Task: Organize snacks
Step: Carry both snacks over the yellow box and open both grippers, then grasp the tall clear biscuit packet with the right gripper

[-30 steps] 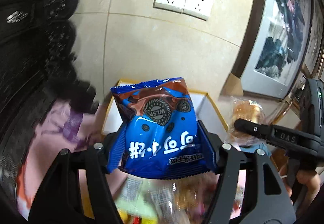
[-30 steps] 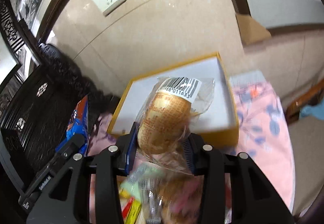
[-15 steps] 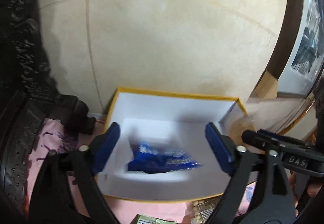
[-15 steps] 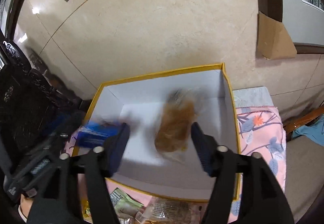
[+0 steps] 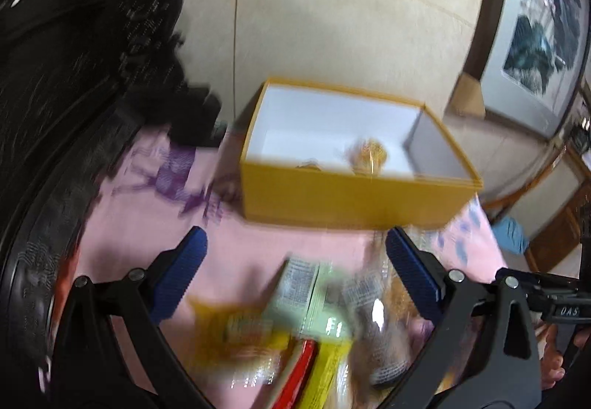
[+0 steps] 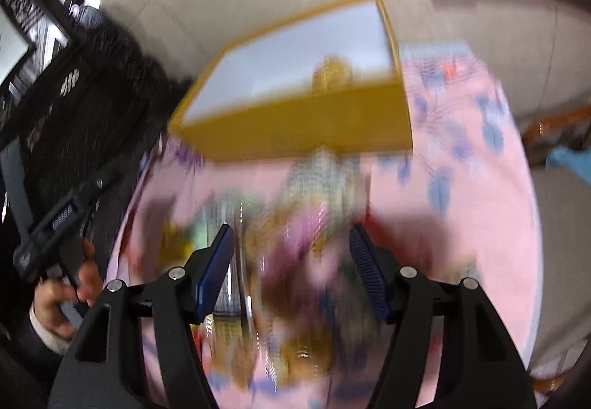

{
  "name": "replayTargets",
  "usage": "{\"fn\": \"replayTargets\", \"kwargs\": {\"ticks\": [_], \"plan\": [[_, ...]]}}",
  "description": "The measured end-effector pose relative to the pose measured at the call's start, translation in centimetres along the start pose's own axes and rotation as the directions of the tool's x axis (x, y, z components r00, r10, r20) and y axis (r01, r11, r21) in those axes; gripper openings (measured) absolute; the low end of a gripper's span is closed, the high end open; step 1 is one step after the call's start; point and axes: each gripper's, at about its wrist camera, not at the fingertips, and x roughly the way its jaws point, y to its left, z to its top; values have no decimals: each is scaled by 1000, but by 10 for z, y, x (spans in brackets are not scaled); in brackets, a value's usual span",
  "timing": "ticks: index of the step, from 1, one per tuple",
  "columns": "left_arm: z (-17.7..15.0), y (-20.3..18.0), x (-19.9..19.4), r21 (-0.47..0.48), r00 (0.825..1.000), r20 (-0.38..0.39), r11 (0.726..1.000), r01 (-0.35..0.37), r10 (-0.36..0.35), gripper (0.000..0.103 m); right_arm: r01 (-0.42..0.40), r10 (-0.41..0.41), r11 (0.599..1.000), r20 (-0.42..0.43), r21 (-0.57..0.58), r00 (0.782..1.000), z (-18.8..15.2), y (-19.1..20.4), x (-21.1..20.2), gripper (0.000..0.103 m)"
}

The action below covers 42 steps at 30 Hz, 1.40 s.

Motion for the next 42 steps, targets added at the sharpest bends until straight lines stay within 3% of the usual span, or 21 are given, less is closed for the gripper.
{"fn": "replayTargets", "kwargs": {"ticks": [5,7,12,17,21,23,24,25,31,32,34,38,42], "plan": [[-60,22,-21,-13,994,-108,999,-29,28,99,-33,35,999,-109,17,993,-66,14,5,65],[-78,30,-27,-30,988,-152,999,-41,36,99,-34,37,999,-118,21,992,-74,21,9,65],[-99,33,-39,-52,982,-184,997,-51,41,99,-49,48,999,-86,-11,995,-50,56,34,65],[-103,29,-44,-45,983,-181,998,-49,40,99,-37,28,996,-119,-79,993,-29,83,72,65],[-104,28,-44,-43,982,-183,998,-53,44,99,52,-72,992,-171,-117,983,-30,85,99,65],[-105,29,-43,-46,981,-188,997,-54,45,99,65,-85,990,-164,-123,983,-31,84,102,58],[-106,29,-42,-48,981,-191,997,-55,45,99,76,-98,987,-157,-139,983,-31,85,103,46],[-106,30,-42,-50,980,-193,997,-56,45,99,88,-114,985,-172,-151,979,-31,86,107,45],[-109,26,-38,-41,979,-201,998,-44,35,99,50,-85,987,-236,-152,968,-27,87,122,43],[-110,25,-38,-34,979,-202,999,-42,35,99,55,-92,986,-234,-159,968,-27,87,122,41],[-112,20,-38,-11,978,-205,999,-35,32,99,49,-81,988,-230,-143,970,-29,87,120,28],[-117,10,-35,35,979,-205,999,-6,13,99,-6,-2,999,-217,-36,976,-30,81,107,27],[-123,10,-16,74,976,-219,997,4,13,99,-58,56,998,-177,-5,983,-33,75,80,27]]}}
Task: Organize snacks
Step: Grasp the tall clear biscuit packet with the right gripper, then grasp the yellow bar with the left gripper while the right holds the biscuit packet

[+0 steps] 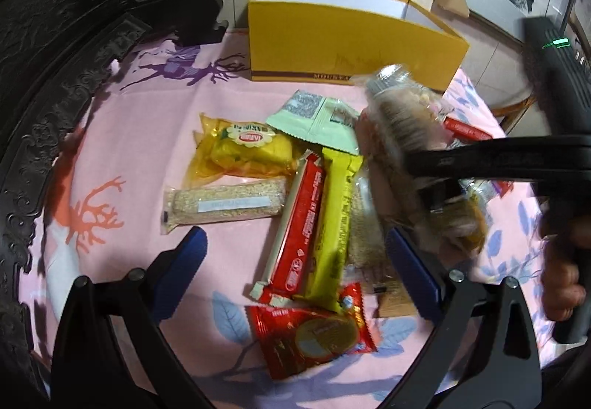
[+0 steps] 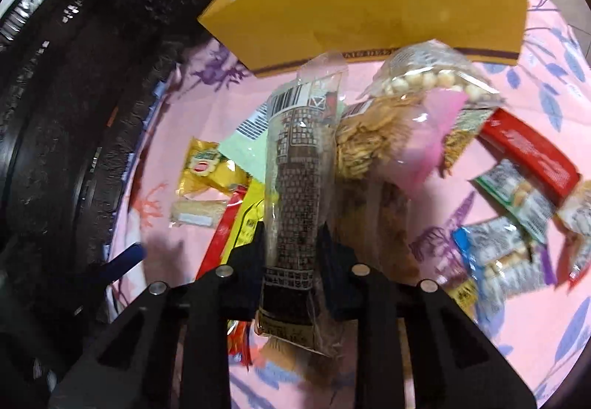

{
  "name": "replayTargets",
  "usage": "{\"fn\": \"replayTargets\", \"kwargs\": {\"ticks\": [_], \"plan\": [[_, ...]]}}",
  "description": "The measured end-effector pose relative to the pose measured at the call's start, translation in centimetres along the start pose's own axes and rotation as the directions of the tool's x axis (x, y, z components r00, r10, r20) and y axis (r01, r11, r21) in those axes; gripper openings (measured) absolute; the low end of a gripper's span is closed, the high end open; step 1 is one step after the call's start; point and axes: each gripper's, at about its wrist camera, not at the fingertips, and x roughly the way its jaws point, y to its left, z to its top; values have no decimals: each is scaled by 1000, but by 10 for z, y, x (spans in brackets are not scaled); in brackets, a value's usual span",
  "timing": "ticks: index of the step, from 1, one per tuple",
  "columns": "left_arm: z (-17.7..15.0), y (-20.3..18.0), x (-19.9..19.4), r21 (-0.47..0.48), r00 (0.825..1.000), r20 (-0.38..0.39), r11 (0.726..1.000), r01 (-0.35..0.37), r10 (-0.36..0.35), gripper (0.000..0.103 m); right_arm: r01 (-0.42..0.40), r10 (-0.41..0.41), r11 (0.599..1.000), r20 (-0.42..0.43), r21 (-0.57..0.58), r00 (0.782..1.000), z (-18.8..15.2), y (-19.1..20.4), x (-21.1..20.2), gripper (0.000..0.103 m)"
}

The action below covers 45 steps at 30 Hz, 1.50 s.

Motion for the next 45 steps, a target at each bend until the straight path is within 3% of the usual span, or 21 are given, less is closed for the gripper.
{"fn": "replayTargets", "kwargs": {"ticks": [6,10,15,23,27,32,36,40,43,45], "plan": [[8,7,10,-51,998,19,997,64,-63,98,3,-3,999,3,36,1000,-10,-7,-22,28],[7,-12,9,10,992,28,993,121,-121,91,4,-4,999,3,51,1000,-14,-10,-23,28],[0,-26,30,43,988,-42,987,152,-150,59,8,-8,998,4,64,1000,-15,-15,-26,29],[-7,-22,43,32,982,-78,984,175,-172,45,7,-7,996,2,84,1000,-18,-23,-29,29],[-8,-10,44,-5,983,-83,986,164,-164,22,7,-7,996,-2,88,1000,-20,-24,-29,30],[-14,-17,45,63,983,-111,986,153,-146,22,8,-7,996,-14,89,1000,-20,-23,-24,31],[-18,-17,53,11,979,-135,988,157,-154,22,2,0,996,-21,89,1000,-21,-21,-22,31],[-18,-19,50,29,980,-134,988,151,-146,22,-8,9,997,-9,72,1000,-21,-18,-26,27],[-20,-17,49,23,980,-134,988,152,-148,22,29,-26,998,-54,59,998,-20,-19,-17,27],[-21,-18,50,23,980,-138,988,151,-146,22,-1,9,995,-81,103,997,-22,-24,-10,28]]}}
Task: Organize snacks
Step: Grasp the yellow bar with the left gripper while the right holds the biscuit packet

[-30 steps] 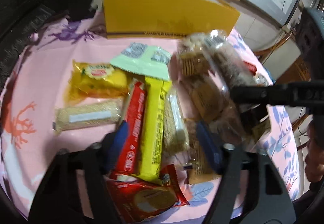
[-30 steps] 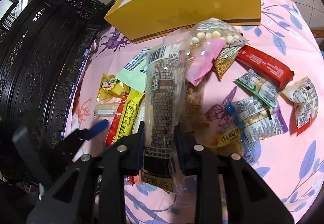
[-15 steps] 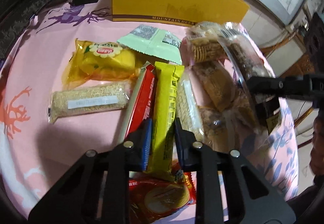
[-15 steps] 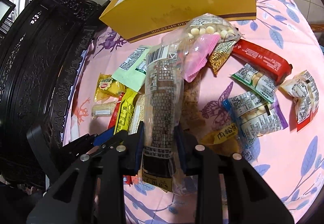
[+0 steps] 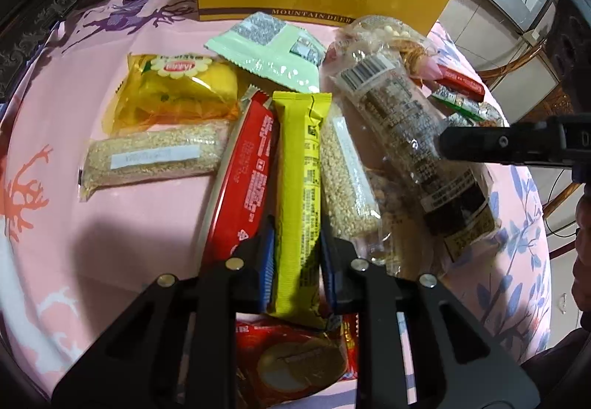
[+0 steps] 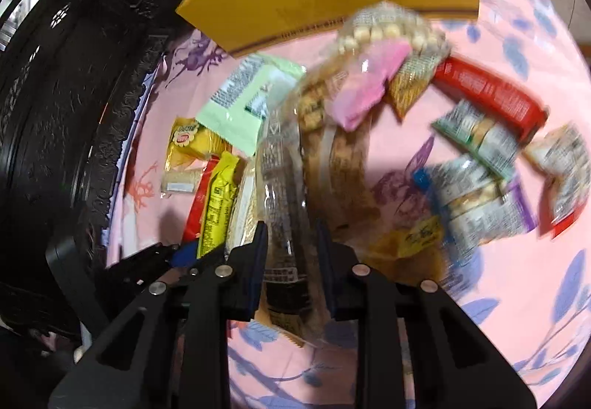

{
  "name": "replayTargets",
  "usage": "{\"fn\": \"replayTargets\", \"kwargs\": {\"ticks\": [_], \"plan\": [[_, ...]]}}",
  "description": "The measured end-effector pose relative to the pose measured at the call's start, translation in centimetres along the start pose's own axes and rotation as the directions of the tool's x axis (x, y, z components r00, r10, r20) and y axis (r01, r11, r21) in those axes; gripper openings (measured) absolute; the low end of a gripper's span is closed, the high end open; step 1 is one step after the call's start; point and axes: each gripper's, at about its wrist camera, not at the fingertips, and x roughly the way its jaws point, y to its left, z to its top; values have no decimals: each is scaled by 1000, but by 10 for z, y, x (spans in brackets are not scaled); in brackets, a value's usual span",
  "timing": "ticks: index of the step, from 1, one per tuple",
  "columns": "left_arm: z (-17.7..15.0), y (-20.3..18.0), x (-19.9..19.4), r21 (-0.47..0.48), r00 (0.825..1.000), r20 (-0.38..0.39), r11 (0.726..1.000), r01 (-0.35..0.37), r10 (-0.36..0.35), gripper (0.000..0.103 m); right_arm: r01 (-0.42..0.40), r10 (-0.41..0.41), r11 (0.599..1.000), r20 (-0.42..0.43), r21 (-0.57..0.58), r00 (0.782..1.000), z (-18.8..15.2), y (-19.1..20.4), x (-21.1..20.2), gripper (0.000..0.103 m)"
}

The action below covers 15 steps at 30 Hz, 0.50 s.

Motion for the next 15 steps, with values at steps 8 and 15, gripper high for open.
{"fn": "replayTargets", "kwargs": {"ticks": [8,15], "plan": [[-1,0,0,-5,1000,8,1000,1,-1,22,35,-38,998,-59,-45,998,5,11,23,32],[1,-1,-14,-6,999,50,1000,10,-10,22,13,-15,998,-48,-57,999,2,16,10,24]]}}
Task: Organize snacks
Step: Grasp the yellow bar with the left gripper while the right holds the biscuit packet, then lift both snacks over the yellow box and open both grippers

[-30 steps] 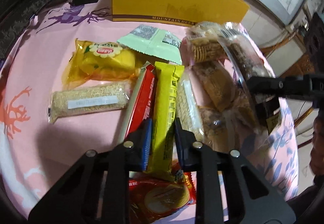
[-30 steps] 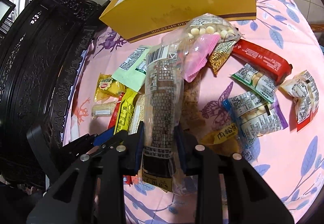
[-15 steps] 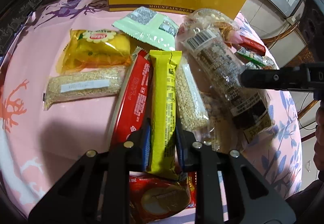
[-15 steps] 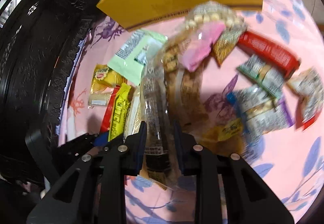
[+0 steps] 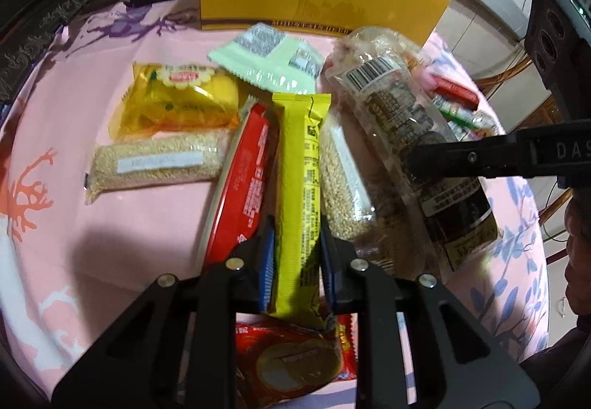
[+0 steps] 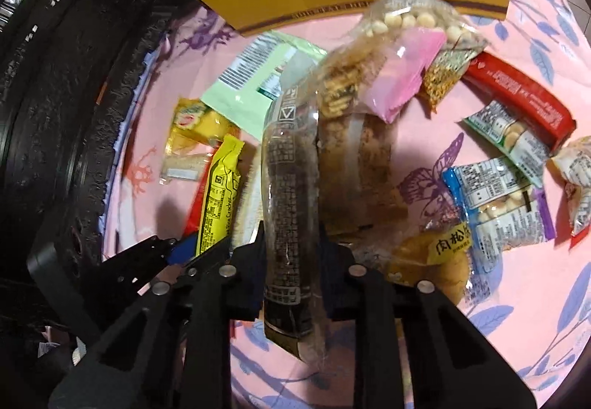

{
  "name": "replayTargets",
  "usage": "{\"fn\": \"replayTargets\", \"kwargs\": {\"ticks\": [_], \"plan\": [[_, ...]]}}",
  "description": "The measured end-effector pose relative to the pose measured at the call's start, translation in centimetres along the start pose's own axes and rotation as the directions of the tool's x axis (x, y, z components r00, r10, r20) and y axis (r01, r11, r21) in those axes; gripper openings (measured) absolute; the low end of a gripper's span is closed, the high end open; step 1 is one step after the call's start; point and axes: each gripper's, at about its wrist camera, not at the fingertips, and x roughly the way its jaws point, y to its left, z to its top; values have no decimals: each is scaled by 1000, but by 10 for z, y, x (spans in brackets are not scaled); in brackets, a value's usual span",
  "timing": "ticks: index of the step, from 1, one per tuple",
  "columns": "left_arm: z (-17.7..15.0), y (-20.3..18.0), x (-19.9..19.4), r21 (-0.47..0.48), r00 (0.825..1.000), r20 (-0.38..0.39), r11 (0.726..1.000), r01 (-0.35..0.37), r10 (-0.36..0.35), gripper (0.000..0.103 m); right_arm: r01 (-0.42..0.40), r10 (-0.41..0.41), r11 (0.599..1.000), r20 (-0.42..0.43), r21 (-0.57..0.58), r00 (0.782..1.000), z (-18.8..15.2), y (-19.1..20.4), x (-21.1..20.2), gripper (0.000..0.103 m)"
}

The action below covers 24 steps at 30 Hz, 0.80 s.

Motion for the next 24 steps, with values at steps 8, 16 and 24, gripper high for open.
{"fn": "replayTargets", "kwargs": {"ticks": [8,16,24], "plan": [[30,-3,-50,-12,992,128,1000,23,-21,22,-100,93,993,120,57,988,5,-8,-46,25],[154,-17,-79,35,956,292,999,-5,-6,22,-60,61,998,358,-14,932,87,5,-113,25],[287,-28,-44,62,935,350,995,-74,47,22,61,-56,998,483,7,874,190,-7,-132,25]]}}
